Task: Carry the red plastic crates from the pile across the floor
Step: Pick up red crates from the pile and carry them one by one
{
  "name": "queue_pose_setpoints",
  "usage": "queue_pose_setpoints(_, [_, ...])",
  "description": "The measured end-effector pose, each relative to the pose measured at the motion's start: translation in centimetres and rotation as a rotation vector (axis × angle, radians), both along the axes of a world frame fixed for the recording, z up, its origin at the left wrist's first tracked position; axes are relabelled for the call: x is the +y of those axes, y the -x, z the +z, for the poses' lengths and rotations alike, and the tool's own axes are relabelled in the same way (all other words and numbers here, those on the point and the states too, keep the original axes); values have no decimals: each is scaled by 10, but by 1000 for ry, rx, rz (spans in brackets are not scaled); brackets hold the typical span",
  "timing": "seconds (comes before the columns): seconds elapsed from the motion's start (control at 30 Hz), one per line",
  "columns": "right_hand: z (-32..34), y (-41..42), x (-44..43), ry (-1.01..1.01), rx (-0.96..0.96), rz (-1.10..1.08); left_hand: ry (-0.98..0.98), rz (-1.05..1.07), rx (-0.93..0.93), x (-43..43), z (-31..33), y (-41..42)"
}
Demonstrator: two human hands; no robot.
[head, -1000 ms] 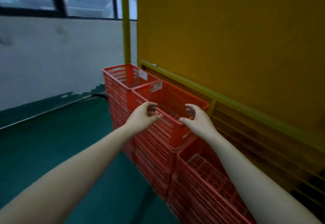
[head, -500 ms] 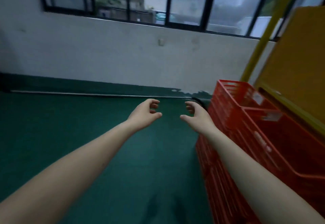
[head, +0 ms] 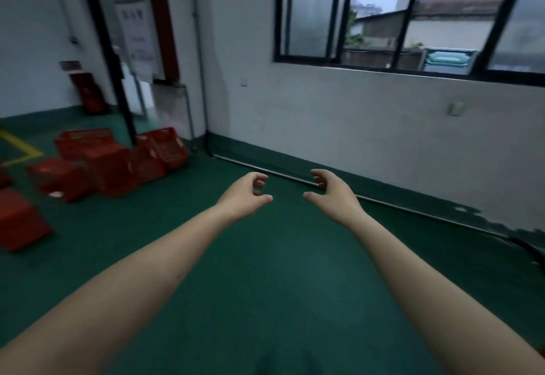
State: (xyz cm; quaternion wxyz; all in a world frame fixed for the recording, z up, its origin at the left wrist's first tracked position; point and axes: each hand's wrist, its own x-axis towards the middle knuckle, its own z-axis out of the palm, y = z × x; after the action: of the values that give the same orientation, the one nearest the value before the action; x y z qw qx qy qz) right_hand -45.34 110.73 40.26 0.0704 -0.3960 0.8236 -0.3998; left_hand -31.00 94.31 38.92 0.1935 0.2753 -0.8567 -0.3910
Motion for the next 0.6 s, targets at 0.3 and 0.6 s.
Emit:
queue_pose_setpoints(0.3, [-1, -52, -206, -39, 28, 284, -28, 288, -9, -160, -4, -99])
queue_pose_setpoints(0.6, [-16, -79, -408, -62, 61, 556, -31, 561, -22, -306, -23, -143])
